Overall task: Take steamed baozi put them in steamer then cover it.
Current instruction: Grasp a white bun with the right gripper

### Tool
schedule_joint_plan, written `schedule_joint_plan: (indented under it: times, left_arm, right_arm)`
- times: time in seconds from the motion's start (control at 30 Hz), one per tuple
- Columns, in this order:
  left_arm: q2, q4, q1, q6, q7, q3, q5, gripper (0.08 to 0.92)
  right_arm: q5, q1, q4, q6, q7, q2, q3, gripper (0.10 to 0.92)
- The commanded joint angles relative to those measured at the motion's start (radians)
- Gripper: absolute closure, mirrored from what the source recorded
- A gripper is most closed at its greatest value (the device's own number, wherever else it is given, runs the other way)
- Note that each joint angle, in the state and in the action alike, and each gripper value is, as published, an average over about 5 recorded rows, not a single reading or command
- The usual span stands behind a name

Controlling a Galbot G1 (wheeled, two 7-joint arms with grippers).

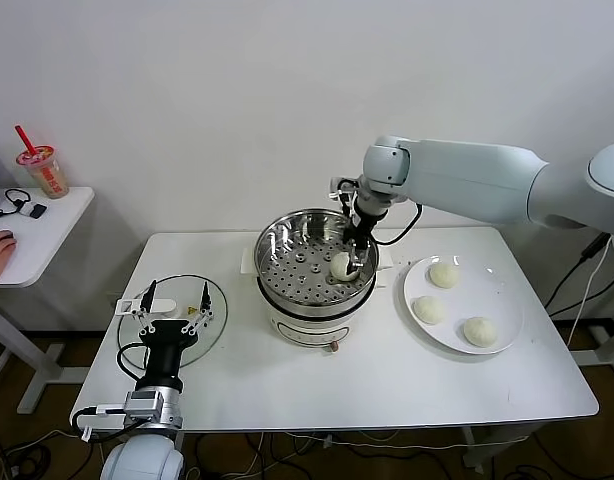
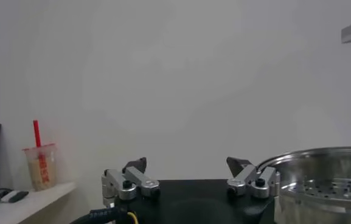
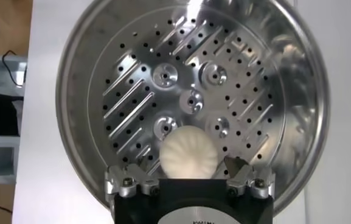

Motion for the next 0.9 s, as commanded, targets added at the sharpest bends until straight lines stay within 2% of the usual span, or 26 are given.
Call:
schedule_joint_plan:
  times: [0.03,0.77,0.9]
  left_arm:
    - [0.001,0.005,0.0,0.0,0.002,-0.001,0.0,0.177]
    - [0.0,0.015,-0.003,0.0,0.002,0.003,0.002,0.177]
    - [0.0,0.016,-0.004,0.001,0.002,0.004,0.002,0.177]
  right_arm:
    - [-0.044,-0.058,-0.043,0.002,-0.007,0.009,0.025,0.203]
    - [-0.077,-0.115,-0.108,0.011,-0.003,0.038,0.072,0.203]
    - [-0.077,-0.114,-0.11,0.012,-0.005,0.037,0.074,0.244]
